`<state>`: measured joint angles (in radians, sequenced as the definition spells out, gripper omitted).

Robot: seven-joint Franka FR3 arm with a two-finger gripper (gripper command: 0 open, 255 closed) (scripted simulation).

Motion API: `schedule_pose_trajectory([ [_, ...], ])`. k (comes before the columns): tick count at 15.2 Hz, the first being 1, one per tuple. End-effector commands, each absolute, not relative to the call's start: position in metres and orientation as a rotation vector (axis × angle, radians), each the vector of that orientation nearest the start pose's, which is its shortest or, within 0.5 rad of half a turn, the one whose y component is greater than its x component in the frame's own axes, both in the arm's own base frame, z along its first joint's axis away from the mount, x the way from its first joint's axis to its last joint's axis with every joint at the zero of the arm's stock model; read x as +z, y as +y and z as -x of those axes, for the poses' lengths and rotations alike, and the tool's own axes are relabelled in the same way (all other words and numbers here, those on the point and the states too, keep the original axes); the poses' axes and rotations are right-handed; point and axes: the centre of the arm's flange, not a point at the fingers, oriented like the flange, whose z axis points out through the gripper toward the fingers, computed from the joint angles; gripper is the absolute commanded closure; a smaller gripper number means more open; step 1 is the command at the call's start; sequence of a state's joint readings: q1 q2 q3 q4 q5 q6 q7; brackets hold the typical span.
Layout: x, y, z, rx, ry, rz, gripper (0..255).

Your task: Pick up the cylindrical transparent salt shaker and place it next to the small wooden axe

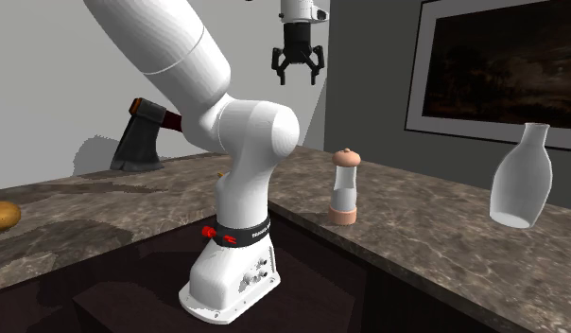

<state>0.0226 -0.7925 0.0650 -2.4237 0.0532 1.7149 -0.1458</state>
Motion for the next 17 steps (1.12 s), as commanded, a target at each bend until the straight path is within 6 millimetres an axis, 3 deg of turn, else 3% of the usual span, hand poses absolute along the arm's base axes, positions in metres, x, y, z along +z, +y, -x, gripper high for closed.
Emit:
schedule_pose_trajectory([
  [1,0.573,0.038,-0.316,-0.130,-0.330,3.118,0],
  [17,0.455,-0.142,-0.277,0.131,-0.534,2.943,0],
])
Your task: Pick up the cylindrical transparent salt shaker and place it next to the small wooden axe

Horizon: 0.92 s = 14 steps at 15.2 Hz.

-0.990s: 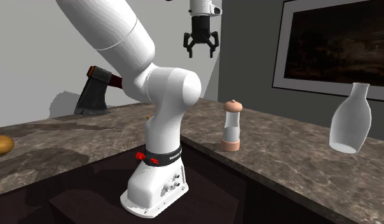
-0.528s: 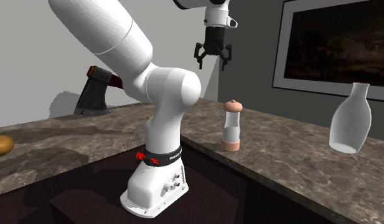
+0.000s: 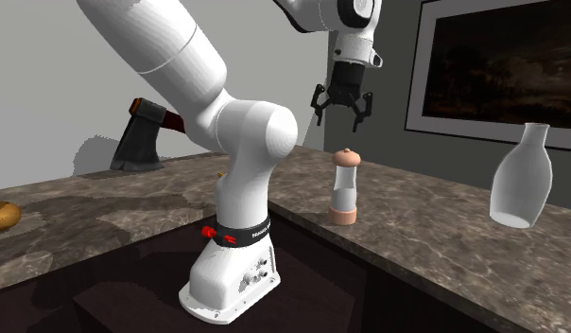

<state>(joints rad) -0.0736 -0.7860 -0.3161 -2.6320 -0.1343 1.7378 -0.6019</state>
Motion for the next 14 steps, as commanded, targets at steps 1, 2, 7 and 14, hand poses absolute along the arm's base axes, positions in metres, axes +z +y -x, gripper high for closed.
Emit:
schedule_pose_trajectory([
  [1,0.447,-0.153,-0.274,0.147,-0.546,2.931,0],
  [2,0.439,-0.164,-0.272,0.162,-0.558,2.919,0],
  [7,0.414,-0.176,-0.267,0.181,-0.572,2.904,0],
  [14,0.390,-0.172,-0.263,0.181,-0.572,2.904,0],
])
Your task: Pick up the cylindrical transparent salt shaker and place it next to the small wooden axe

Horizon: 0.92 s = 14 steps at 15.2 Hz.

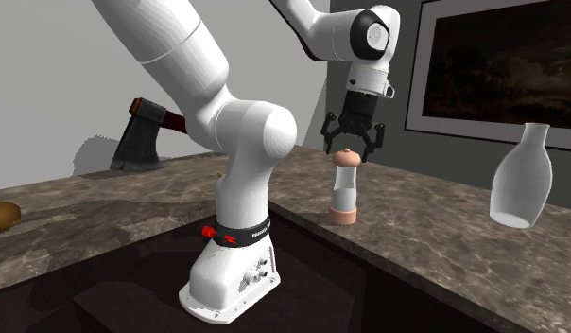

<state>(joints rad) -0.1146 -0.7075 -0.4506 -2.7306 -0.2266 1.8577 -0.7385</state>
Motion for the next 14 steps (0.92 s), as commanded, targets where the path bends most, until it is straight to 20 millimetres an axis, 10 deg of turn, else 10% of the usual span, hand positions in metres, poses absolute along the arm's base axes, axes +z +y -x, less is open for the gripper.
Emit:
schedule_pose_trajectory([
  [1,0.3904,-0.1721,-0.2630,0.181,-0.572,2.904,0],
  [5,0.3905,-0.1722,-0.2630,0.181,-0.572,2.904,0],
  [6,0.3905,-0.1722,-0.2630,0.181,-0.572,2.904,255],
  [14,0.3905,-0.1722,-0.2630,0.181,-0.572,2.904,255],
])
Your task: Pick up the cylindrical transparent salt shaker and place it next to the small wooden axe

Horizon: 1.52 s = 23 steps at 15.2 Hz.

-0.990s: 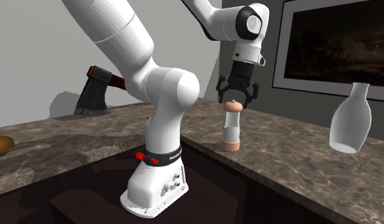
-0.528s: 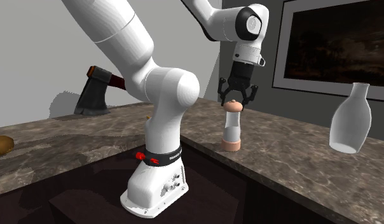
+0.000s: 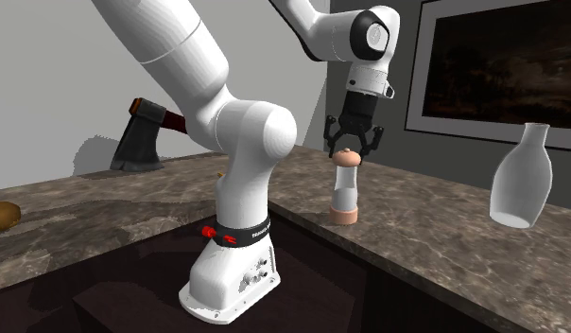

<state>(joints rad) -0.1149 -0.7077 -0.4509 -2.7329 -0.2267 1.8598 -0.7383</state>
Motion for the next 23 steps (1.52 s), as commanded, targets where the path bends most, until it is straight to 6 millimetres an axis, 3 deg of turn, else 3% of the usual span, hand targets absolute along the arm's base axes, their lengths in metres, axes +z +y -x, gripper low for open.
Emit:
schedule_pose_trajectory([
  [1,0.390,-0.172,-0.263,0.181,-0.572,2.904,255],
  [23,0.507,-0.172,-0.263,0.181,-0.572,2.904,255],
])
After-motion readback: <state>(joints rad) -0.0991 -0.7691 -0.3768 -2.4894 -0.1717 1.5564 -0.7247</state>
